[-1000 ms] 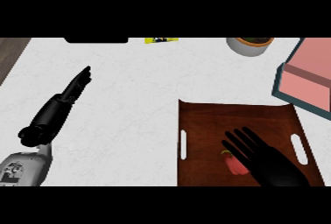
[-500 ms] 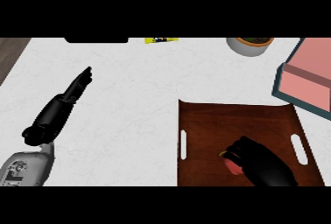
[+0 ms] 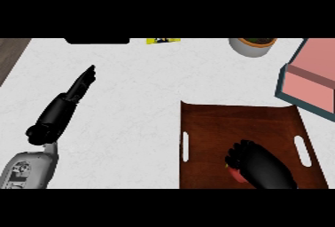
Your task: Pick the bell pepper from the tray and place it in the cardboard box
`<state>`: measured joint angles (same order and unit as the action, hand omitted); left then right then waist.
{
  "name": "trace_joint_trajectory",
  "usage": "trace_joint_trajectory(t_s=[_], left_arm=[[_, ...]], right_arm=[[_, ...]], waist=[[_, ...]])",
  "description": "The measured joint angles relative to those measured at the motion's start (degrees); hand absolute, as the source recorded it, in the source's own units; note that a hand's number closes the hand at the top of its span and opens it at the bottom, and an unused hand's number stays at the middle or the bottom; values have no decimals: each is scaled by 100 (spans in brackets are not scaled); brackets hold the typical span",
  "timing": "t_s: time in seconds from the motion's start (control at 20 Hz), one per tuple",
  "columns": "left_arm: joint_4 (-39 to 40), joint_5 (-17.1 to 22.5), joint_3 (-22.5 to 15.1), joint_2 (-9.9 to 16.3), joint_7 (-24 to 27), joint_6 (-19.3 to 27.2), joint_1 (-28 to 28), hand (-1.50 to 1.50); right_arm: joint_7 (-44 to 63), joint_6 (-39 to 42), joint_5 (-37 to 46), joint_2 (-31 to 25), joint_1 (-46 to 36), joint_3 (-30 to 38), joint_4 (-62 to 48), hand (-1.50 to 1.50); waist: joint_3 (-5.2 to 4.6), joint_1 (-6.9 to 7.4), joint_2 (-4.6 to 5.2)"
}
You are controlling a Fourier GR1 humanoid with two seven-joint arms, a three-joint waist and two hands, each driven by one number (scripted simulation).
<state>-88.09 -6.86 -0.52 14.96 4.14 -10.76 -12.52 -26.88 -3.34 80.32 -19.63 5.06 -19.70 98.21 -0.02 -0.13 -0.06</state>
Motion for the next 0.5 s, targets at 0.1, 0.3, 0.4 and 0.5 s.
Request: trace_joint_trajectory(t_s=[0.1, 0.3, 0.4, 0.5], left_arm=[[50, -13, 39, -18, 22, -19, -41, 0], [6, -68, -16, -53, 63, -41, 19, 0], [-21, -22, 44, 1, 63, -117, 55, 0], [-149, 59, 98, 9, -24, -194, 103, 0]], right_arm=[[-135, 76, -187, 94, -209, 91, -160, 150], [-372, 927, -932, 181, -844, 460, -624, 150], [-495, 1264, -1249, 213, -1165, 664, -843, 150], [-609, 1404, -1463, 225, -1363, 848, -900, 150]], waist=[[0, 9, 3], [1, 61, 18], [2, 68, 17], [2, 56, 13]])
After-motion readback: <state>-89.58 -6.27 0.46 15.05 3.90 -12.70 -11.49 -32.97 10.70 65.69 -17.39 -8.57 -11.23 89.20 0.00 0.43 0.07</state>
